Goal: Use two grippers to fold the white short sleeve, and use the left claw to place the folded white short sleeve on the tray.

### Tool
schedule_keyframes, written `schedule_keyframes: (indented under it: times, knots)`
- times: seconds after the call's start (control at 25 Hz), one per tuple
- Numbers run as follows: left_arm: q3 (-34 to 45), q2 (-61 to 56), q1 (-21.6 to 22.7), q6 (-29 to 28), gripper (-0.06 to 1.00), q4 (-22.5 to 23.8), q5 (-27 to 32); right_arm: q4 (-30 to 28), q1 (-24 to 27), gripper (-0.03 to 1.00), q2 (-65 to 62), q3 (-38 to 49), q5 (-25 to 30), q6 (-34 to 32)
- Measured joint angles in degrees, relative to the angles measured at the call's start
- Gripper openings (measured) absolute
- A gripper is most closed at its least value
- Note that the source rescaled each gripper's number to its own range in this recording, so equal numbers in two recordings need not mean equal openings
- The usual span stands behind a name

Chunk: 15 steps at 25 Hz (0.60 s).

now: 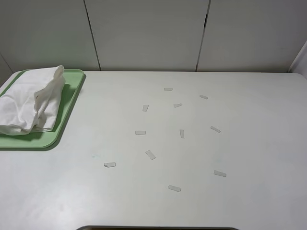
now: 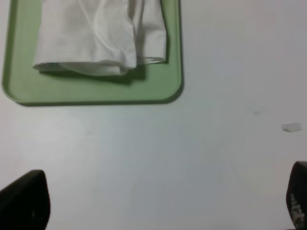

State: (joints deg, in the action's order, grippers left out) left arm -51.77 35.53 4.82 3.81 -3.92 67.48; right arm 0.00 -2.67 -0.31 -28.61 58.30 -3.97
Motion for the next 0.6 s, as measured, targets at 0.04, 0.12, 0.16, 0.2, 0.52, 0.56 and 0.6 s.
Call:
schedule_keyframes:
  times: [0.04, 0.12, 0.16, 0.2, 0.52, 0.56, 0.6]
  knots:
    - [1.0, -1.87, 0.0, 0.0, 0.98, -0.24, 0.0, 0.0, 0.0, 1.0, 0.0, 0.0, 0.0, 0.0]
    - [1.7, -3.73, 0.0, 0.0, 0.98, -0.3, 0.0, 0.0, 0.0, 1.0, 0.0, 0.0, 0.0, 0.0]
    - [2.19, -5.58, 0.0, 0.0, 0.98, -0.4, 0.0, 0.0, 0.0, 1.0, 0.0, 0.0, 0.0, 0.0]
    - [2.75, -7.77, 0.0, 0.0, 0.98, -0.45, 0.0, 0.0, 0.0, 1.0, 0.0, 0.0, 0.0, 0.0]
    - [4.18, -21.43, 0.0, 4.93, 1.0, -2.85, 0.0, 0.0, 0.0, 1.0, 0.0, 0.0, 0.0, 0.0]
    - [4.4, -22.35, 0.0, 5.68, 1.0, -3.56, 0.0, 0.0, 0.0, 1.0, 0.0, 0.0, 0.0, 0.0]
    - [4.86, -23.11, 0.0, 6.16, 1.0, -4.06, 0.0, 0.0, 0.0, 1.0, 0.0, 0.0, 0.0, 0.0]
